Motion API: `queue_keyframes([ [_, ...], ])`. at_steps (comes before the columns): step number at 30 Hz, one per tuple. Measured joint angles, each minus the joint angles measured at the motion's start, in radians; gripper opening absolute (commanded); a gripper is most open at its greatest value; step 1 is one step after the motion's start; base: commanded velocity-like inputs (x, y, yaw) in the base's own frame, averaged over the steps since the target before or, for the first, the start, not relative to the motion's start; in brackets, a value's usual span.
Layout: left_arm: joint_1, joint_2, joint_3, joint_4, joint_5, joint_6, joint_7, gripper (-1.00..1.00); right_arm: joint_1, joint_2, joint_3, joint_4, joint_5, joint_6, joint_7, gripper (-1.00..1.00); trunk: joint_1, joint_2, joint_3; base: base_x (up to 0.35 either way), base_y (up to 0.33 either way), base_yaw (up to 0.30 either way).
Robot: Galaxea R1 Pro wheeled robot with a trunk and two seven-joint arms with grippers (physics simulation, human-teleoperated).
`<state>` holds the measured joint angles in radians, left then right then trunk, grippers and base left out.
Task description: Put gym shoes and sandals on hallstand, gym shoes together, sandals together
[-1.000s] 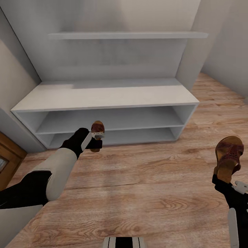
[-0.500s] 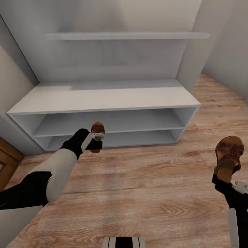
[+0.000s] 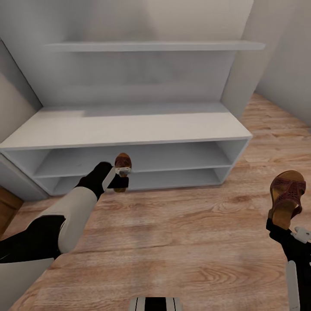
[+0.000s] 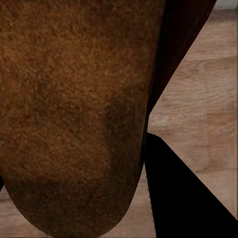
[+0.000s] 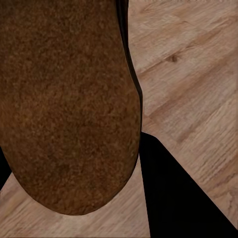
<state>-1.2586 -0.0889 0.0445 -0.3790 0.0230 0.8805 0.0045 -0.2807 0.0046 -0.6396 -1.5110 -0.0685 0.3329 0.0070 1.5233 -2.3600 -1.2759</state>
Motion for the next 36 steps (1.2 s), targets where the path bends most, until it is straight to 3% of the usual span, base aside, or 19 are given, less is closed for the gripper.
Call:
queue_keyframes([
  [8, 0.010, 0.000, 0.000, -0.001, -0.002, -0.002, 0.000, -1.00, 0.000, 0.000, 0.000, 0.000, 0.000, 0.000, 0.000, -1.00, 0.000, 0.000, 0.000, 0.208, -0.097, 0.000],
  [17, 0.044, 0.000, -0.001, -0.004, -0.001, -0.004, -0.003, -1.00, 0.000, 0.000, 0.000, 0.000, 0.000, 0.000, 0.000, -1.00, 0.000, 0.000, 0.000, 0.017, -0.009, 0.000],
  [36, 0.048, 0.001, -0.001, -0.001, 0.000, -0.005, -0.005, -1.00, 0.000, 0.000, 0.000, 0.000, 0.000, 0.000, 0.000, -1.00, 0.000, 0.000, 0.000, 0.000, 0.000, 0.000],
])
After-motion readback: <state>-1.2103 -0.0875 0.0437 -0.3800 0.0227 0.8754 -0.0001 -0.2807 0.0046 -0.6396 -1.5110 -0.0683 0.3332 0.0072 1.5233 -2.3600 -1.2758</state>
